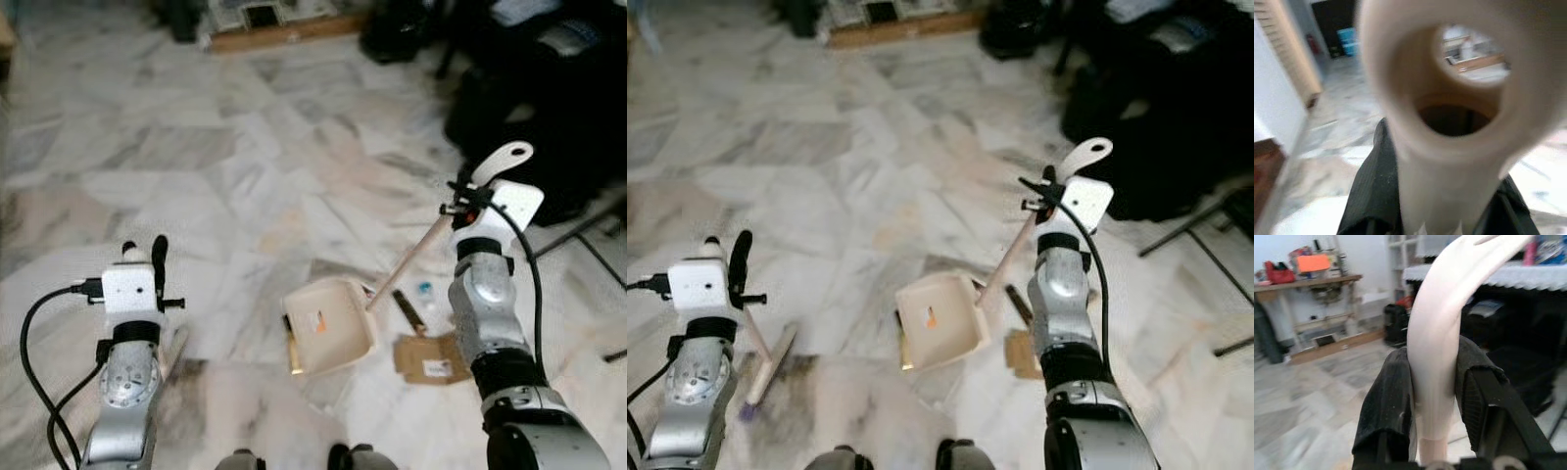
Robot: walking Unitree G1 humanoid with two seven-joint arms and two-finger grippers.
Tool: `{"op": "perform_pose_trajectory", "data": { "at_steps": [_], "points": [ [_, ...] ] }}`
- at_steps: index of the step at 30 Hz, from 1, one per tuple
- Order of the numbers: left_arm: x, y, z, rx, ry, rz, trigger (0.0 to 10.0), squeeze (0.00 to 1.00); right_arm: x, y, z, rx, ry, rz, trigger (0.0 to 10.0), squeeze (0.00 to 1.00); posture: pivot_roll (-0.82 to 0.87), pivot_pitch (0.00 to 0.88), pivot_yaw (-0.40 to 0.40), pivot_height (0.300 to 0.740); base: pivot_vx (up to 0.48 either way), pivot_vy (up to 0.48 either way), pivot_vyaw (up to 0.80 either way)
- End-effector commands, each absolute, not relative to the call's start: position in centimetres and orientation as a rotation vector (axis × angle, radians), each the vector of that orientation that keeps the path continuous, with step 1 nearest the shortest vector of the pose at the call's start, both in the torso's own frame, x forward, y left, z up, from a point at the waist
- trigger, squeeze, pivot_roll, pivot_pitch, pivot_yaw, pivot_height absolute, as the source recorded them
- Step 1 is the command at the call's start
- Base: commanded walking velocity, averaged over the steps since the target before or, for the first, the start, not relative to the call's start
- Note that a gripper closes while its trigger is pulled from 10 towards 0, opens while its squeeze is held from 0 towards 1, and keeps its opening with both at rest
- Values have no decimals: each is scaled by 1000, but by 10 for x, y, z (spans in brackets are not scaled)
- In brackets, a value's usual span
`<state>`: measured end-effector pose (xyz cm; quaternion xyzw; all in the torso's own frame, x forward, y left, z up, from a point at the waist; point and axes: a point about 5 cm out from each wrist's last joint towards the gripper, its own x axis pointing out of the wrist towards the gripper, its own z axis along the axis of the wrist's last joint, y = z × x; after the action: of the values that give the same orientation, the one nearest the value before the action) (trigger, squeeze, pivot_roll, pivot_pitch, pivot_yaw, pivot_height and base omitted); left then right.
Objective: Sweep floor
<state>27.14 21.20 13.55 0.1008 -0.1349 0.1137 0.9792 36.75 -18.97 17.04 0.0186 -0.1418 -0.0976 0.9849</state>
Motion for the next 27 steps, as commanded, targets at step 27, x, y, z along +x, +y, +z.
{"op": "perform_pose_trajectory", "data": {
  "at_steps": [27],
  "points": [
    [270,212,141,221,-322,242,10000,0,367,-172,183,-8,-357,-68,10000,0,9,151,-37,740,0,-162,-97]
  ]
}}
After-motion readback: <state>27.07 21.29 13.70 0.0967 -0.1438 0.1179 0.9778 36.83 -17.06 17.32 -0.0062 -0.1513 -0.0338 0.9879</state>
